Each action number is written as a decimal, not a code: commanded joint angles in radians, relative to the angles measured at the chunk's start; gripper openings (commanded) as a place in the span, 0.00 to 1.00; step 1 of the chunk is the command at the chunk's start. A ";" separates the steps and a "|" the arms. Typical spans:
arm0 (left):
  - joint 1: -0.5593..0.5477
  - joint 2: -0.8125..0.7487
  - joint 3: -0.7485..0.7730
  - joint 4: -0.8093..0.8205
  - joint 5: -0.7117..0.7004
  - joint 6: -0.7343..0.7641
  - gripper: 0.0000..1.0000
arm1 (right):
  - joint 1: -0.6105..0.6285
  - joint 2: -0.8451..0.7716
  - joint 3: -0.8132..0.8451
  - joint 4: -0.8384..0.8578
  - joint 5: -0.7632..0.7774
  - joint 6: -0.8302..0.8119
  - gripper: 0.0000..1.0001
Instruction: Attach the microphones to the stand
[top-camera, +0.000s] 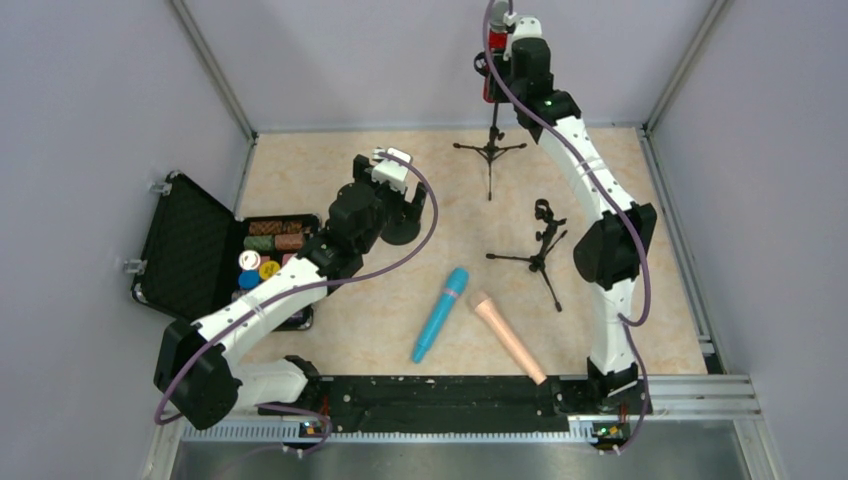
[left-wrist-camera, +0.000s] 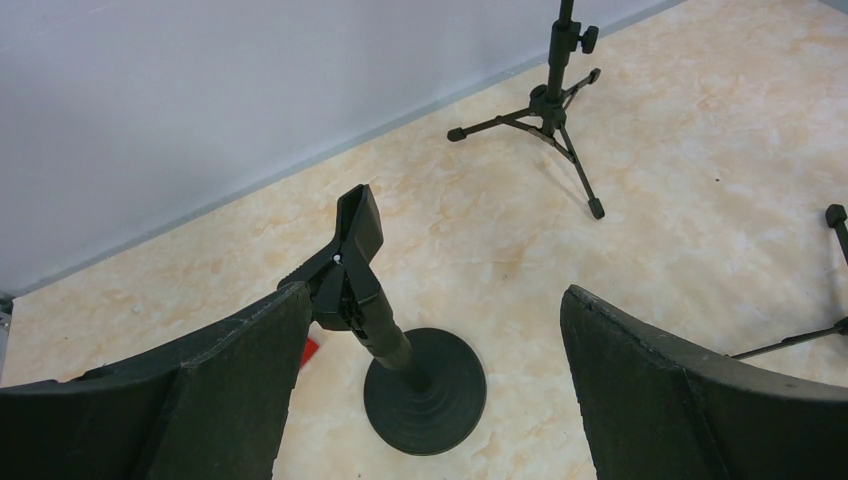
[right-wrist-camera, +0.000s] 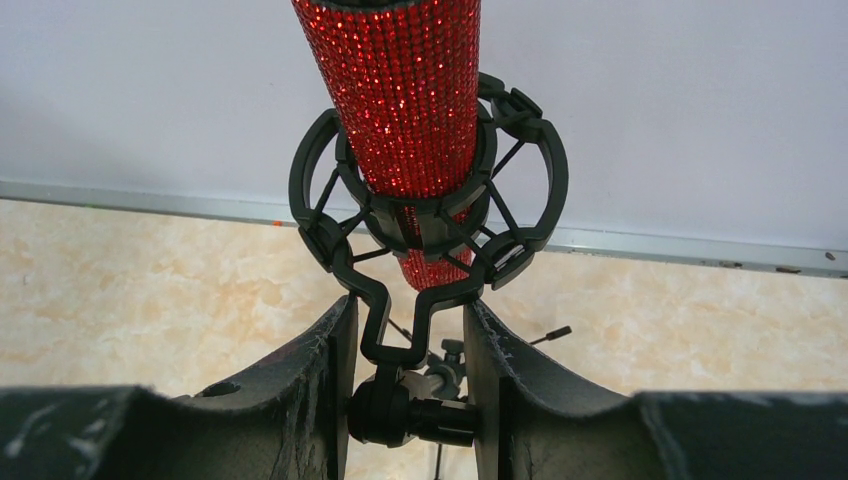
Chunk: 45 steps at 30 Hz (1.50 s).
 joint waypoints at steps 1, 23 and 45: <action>-0.005 0.005 0.002 0.035 0.003 -0.002 0.99 | -0.017 0.024 0.115 0.091 -0.023 0.003 0.00; -0.005 0.008 0.002 0.035 -0.001 0.007 0.99 | -0.049 0.143 0.130 0.078 -0.024 -0.021 0.06; -0.007 0.016 0.000 0.037 -0.010 0.011 0.99 | -0.050 0.189 0.163 0.092 -0.044 -0.080 0.18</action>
